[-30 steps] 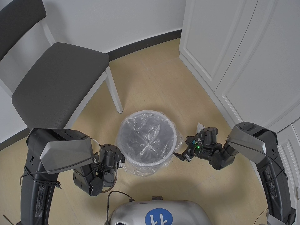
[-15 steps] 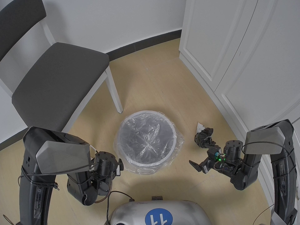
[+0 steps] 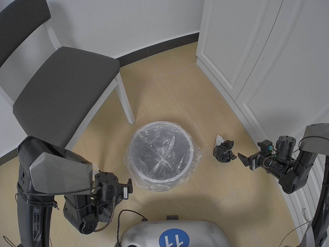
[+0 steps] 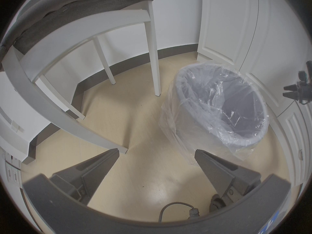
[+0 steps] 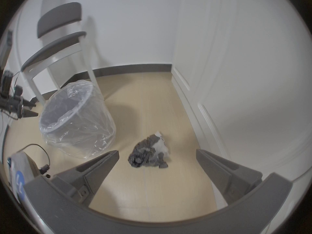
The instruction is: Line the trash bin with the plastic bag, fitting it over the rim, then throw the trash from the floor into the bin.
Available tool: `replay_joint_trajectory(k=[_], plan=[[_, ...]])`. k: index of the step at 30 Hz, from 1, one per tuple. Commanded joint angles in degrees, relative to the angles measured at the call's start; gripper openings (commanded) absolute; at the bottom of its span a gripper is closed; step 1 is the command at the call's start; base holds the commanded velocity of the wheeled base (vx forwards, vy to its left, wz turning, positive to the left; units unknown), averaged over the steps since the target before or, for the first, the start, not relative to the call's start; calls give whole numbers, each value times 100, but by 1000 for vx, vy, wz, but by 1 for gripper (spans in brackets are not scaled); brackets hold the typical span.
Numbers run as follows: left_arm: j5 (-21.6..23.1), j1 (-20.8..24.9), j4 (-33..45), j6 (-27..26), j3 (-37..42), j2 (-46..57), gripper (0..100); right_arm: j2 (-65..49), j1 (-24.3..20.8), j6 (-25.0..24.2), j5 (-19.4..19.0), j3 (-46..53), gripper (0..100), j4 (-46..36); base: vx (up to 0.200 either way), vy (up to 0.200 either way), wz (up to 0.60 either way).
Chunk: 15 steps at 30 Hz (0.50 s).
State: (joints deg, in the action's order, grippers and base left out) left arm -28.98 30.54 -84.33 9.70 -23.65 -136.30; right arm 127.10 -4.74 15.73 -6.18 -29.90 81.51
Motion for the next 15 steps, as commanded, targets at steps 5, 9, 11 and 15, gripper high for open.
replay_joint_trajectory(k=[5, 9, 11, 15], plan=[[217, -30, -101, -188, 616, 1106, 100, -1020, 457, -2100, -6, -1993, 100, -4152, 0, 0, 0], [349, 22, -101, -241, 748, 1405, 100, -352, 351, -2425, -15, -2476, 100, -4512, 0, 0, 0], [384, 22, -101, -425, 765, 1624, 100, 8, 219, -2434, -6, -2547, 100, -4406, 0, 0, 0], [393, 102, -101, -522, 941, 1897, 100, 342, -141, -2408, 64, -2494, 100, -3949, 0, 0, 0]])
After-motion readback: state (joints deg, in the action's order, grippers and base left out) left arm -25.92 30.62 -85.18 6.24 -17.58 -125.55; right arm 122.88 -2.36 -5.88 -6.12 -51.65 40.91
